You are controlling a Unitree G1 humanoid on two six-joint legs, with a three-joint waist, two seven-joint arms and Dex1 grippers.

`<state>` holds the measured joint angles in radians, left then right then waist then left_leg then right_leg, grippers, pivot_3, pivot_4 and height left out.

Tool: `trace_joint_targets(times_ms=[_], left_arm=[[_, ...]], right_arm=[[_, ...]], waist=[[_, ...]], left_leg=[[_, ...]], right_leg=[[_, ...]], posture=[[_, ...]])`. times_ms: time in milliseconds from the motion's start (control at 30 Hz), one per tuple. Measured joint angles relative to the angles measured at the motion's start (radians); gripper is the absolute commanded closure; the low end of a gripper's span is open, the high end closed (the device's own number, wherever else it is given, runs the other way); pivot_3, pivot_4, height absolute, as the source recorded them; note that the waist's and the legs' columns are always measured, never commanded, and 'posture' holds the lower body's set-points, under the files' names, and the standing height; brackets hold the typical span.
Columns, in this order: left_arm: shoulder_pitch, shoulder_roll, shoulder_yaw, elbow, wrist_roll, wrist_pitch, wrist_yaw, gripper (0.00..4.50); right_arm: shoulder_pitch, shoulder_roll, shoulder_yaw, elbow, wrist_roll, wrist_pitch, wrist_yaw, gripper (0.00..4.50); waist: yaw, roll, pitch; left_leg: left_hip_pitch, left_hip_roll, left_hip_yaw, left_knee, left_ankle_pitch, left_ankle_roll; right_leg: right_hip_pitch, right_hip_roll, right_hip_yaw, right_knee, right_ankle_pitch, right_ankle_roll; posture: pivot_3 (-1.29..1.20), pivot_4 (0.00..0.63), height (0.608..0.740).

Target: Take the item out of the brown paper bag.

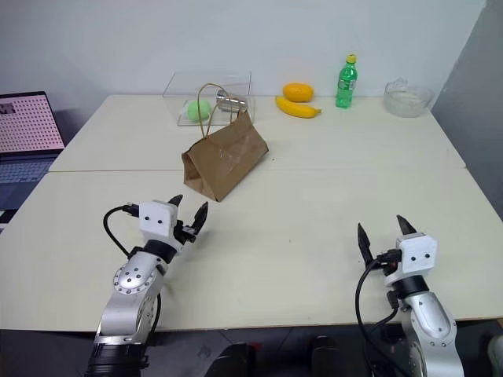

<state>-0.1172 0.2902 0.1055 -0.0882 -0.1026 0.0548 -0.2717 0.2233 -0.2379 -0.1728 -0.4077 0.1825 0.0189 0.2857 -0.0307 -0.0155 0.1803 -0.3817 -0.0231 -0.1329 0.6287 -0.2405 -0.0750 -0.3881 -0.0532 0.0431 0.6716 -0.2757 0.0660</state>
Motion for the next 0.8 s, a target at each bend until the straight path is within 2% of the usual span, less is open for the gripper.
trace_joint_targets(times_ms=[600, 800], left_arm=[[-0.016, -0.002, -0.014, 0.021, 0.014, -0.030, -0.010, 1.42], [-0.004, 0.012, 0.015, 0.011, -0.085, -0.045, -0.100, 1.42]], right_arm=[[0.010, -0.004, 0.001, 0.013, 0.039, -0.009, 0.035, 0.00], [0.005, -0.074, 0.041, -0.075, 0.118, 0.069, 0.120, 0.00]], waist=[[0.000, 0.000, 0.000], [-0.002, 0.000, 0.000]], left_leg=[[0.000, 0.000, 0.000, 0.000, 0.000, 0.000], [0.000, 0.000, 0.000, 0.000, 0.000, 0.000]], right_leg=[[0.000, 0.000, 0.000, 0.000, 0.000, 0.000], [0.000, 0.000, 0.000, 0.000, 0.000, 0.000]], posture=[[0.00, 0.150, 0.740], [0.00, 0.150, 0.740]])
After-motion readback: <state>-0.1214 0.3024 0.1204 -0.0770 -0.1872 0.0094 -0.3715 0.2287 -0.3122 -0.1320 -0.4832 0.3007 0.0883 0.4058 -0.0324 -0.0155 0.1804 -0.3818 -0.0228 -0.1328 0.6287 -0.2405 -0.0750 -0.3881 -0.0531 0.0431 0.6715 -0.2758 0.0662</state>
